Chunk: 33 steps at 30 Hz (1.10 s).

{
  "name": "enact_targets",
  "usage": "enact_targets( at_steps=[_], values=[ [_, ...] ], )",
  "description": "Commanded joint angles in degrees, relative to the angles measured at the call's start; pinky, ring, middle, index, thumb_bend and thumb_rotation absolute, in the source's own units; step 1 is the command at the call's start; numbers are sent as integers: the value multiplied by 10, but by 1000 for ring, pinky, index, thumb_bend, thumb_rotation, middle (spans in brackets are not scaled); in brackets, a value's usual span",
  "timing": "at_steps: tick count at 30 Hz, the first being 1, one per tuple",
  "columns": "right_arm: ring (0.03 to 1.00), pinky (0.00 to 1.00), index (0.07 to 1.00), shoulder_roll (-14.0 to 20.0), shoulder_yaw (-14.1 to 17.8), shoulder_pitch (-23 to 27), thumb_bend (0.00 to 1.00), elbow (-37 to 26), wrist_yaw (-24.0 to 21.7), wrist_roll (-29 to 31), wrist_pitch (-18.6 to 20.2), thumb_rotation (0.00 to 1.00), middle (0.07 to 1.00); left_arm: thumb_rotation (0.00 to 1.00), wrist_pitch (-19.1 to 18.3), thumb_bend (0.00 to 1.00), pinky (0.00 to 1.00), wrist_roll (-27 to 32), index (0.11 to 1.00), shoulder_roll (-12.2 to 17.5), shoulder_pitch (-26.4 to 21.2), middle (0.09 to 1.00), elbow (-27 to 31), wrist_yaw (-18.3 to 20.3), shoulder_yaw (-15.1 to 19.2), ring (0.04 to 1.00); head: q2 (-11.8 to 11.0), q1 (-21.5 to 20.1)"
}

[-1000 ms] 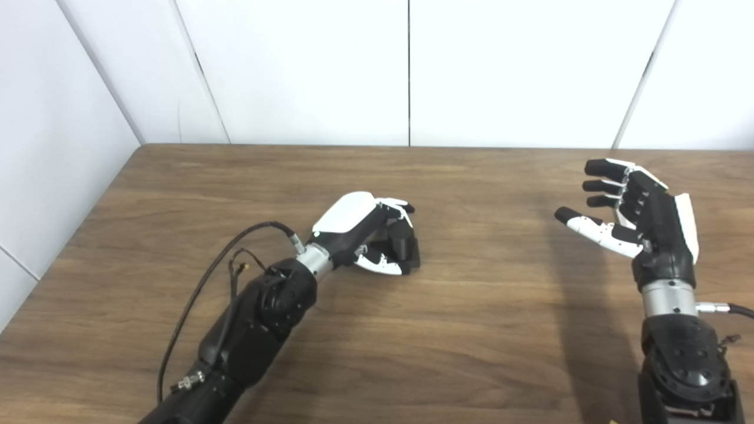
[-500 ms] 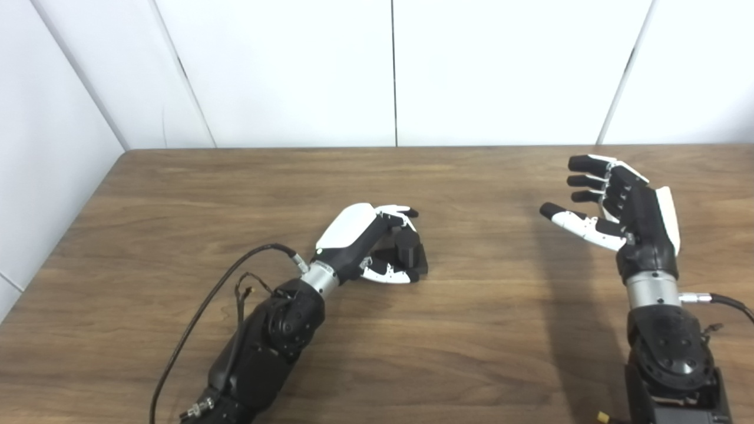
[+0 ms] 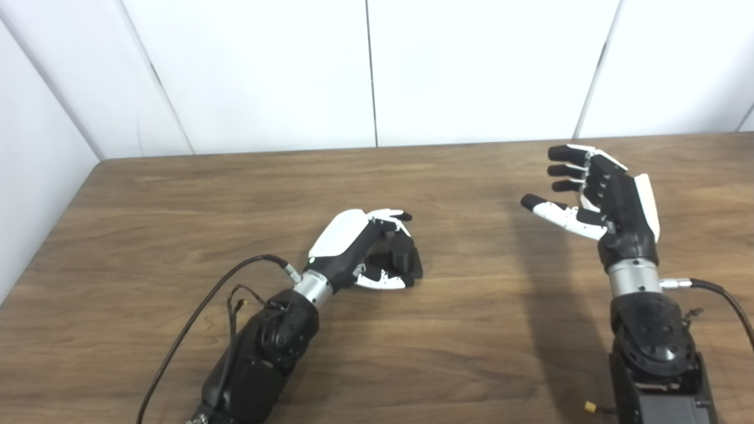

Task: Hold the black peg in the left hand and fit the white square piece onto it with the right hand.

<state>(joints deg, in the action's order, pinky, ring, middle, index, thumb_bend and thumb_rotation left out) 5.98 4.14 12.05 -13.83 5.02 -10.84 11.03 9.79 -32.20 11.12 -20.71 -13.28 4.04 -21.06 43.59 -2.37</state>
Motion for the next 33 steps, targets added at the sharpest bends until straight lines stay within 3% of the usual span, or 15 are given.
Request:
enact_targets(
  at_steps=[1,8,10,11,13,18,33],
  values=[
    [675,605,649,-2,1,26,707,-19,7,-5,-7,66,710,70,8,523,748,6,491,-5,4,853,-3,17,-12,890,0,-7],
    [680,599,653,-8,1,27,709,-19,5,-2,0,60,716,72,-4,522,736,1,496,5,5,864,1,18,-7,884,-4,-46],
    [680,607,651,-7,1,29,711,-21,7,-7,4,60,714,142,-21,767,729,-6,613,7,5,871,7,21,-5,879,-6,-59],
    [678,609,649,-7,0,30,711,-21,8,-10,5,57,713,171,-30,840,725,-11,658,8,5,874,9,21,-5,876,-7,-64],
    [676,611,647,-6,0,31,715,-21,8,-14,6,61,711,209,-46,886,718,-24,699,10,6,876,12,19,-5,870,-9,-76],
    [670,607,645,-5,1,33,715,-26,6,-14,13,60,708,248,-78,930,744,-46,760,11,11,883,13,14,-1,878,-15,-100],
    [674,610,649,-1,4,44,700,-32,10,-26,16,52,707,252,-63,913,721,-46,704,16,13,887,-16,-1,4,881,-22,-125]
  ],
)
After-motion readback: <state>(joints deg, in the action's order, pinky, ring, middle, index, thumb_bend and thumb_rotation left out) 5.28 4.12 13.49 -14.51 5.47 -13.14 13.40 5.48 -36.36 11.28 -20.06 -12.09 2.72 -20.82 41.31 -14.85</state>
